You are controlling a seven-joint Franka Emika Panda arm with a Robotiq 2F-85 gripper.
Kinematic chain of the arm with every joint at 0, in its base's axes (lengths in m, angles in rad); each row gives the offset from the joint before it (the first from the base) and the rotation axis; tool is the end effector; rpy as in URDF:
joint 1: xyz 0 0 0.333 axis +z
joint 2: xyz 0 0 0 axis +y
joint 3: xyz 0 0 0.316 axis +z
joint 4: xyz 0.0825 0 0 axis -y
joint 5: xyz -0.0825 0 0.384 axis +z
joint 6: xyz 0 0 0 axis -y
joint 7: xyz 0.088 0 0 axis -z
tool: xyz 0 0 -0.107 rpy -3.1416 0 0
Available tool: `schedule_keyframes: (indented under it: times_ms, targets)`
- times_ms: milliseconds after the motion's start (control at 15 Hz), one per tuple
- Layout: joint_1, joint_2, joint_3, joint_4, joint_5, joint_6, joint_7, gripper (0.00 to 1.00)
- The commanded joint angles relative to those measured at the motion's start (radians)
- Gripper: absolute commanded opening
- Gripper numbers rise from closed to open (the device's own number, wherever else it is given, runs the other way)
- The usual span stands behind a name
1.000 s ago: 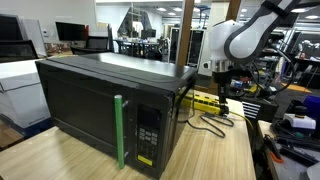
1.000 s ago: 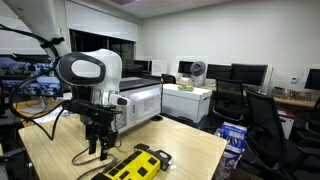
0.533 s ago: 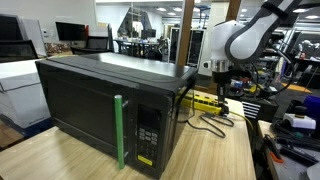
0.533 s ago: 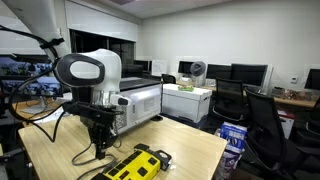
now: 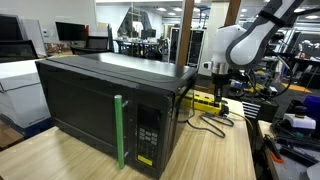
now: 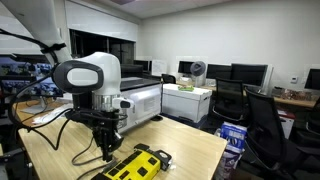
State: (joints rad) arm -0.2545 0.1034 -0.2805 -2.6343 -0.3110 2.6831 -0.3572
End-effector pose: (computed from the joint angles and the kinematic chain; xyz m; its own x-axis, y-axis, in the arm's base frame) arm 0.3669 -0.2097 0.2073 0.9876 0.0980 -0.1226 0.1120 -0.9873 0.1128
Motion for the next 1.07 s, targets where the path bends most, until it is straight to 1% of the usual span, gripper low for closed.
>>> schedule_keyframes:
  times_ms: [0, 133, 200, 333, 400, 533, 600, 667, 733, 800, 933, 1000]
  targets:
    - [-0.024, 0.025, 0.021, -0.028, 0.061, 0.079, -0.091, 0.46]
    - [-0.028, 0.033, 0.034, -0.034, 0.096, 0.096, -0.124, 0.60]
    - [-0.029, 0.039, 0.041, -0.035, 0.113, 0.102, -0.140, 0.69]
    - [-0.030, 0.045, 0.050, -0.033, 0.131, 0.107, -0.156, 0.81]
    - [-0.031, 0.049, 0.053, -0.030, 0.135, 0.108, -0.161, 0.38]
    - [-0.033, 0.054, 0.060, -0.023, 0.154, 0.102, -0.171, 0.43]
    - [-0.034, 0.057, 0.061, -0.021, 0.157, 0.102, -0.171, 0.41]
    - [-0.034, 0.059, 0.062, -0.020, 0.159, 0.101, -0.172, 0.32]
    - [-0.035, 0.061, 0.061, -0.020, 0.158, 0.101, -0.173, 0.34]
    - [-0.035, 0.063, 0.060, -0.019, 0.154, 0.101, -0.171, 0.40]
    - [-0.036, 0.068, 0.057, -0.015, 0.148, 0.103, -0.167, 0.61]
    - [-0.037, 0.069, 0.056, -0.013, 0.147, 0.102, -0.165, 0.66]
